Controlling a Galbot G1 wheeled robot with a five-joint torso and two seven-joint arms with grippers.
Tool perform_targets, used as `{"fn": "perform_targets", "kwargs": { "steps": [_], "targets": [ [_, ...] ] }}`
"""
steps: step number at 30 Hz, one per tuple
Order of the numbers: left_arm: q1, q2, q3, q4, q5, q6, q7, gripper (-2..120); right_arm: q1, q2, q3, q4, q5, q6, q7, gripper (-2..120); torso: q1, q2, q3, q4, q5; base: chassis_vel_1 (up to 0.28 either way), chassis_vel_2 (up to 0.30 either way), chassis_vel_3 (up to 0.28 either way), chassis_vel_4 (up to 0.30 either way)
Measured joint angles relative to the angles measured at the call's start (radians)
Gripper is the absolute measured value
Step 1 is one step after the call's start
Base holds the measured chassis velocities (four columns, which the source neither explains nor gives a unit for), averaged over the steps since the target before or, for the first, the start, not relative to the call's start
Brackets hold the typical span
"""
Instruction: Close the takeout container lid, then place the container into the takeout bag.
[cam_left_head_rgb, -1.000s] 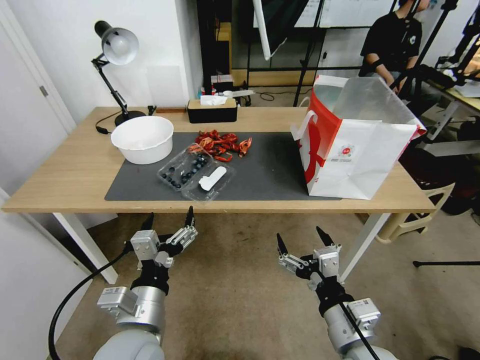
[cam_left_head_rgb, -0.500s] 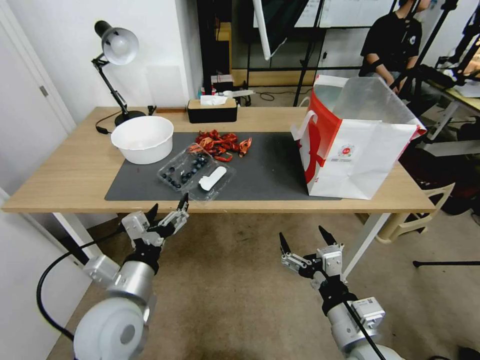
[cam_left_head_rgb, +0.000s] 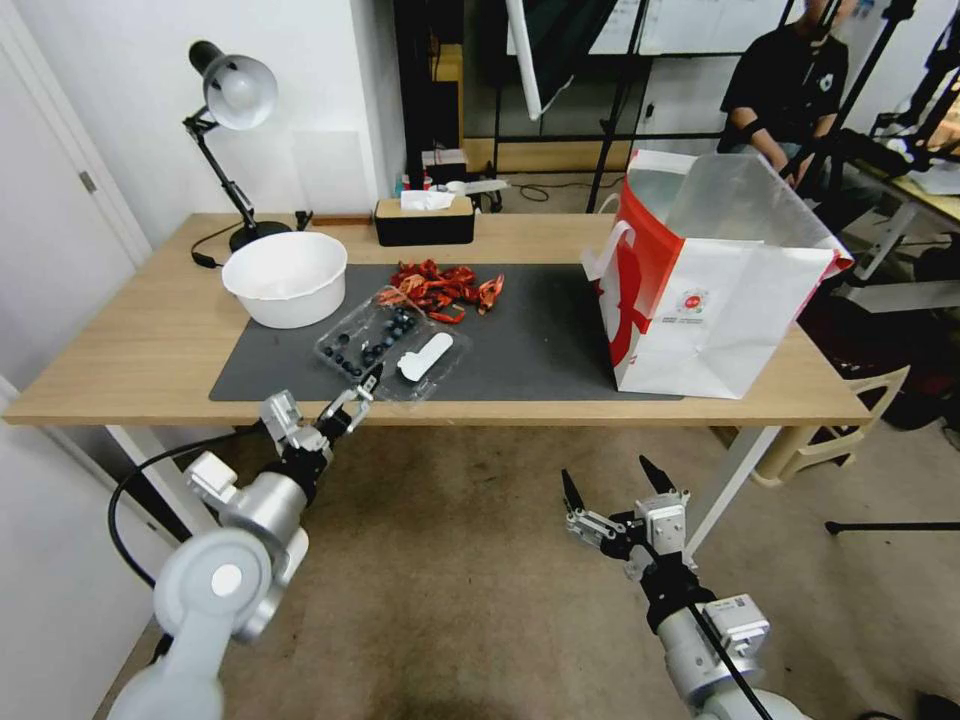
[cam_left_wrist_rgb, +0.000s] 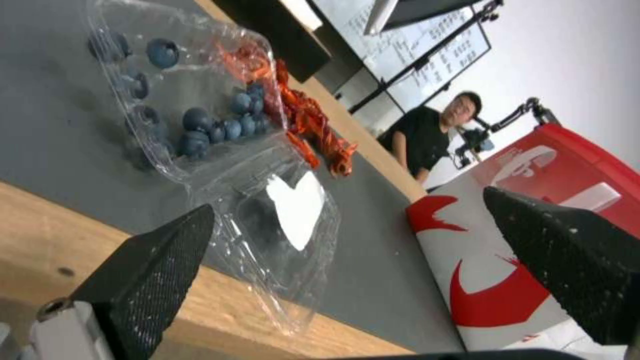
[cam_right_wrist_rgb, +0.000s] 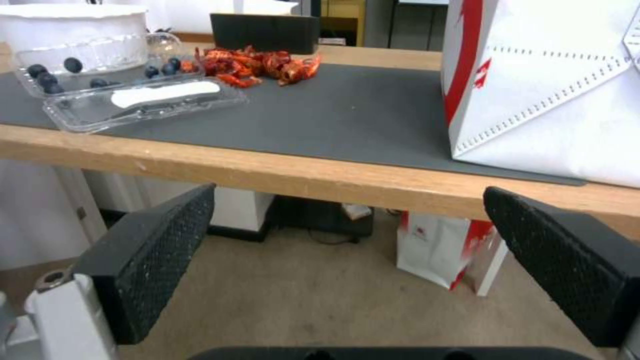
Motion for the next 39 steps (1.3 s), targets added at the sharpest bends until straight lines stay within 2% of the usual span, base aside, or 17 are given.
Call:
{"fn": "perform_targets", "kwargs": {
  "steps": [2,5,10,22,39],
  "targets": [
    [-0.016,0.006,0.002,0.011,-0.014,0.023,-0.013,100,0.001,0.002,0.001,-0.003,0.000,0.000,0.000,100,0.000,0.000,0.000,0.0000,0.0000,0.000,0.000,0.000,0.000],
    [-0.054,0.018,0.009,0.041,-0.024,0.074,-0.066,100,0.004,0.006,0.002,-0.013,-0.002,0.000,0.000,100,0.000,0.000,0.000,0.0000,0.0000,0.000,0.000,0.000,0.000],
    [-0.094,0.029,0.020,0.078,-0.023,0.086,-0.105,100,0.009,0.011,0.006,-0.021,-0.005,0.000,0.000,100,0.000,0.000,0.000,0.0001,0.0000,0.000,0.000,0.000,0.000],
    [-0.163,0.031,0.045,0.144,-0.011,0.087,-0.134,100,0.015,0.016,0.014,-0.033,-0.007,0.000,-0.001,100,0.000,0.000,0.000,0.0000,0.0000,0.000,0.000,0.000,0.000],
    [-0.191,0.024,0.067,0.170,-0.020,0.096,-0.152,100,0.014,0.018,0.019,-0.040,-0.010,0.006,-0.001,100,0.000,0.000,0.000,0.0001,0.0000,0.000,0.000,0.000,0.000]
  ]
}}
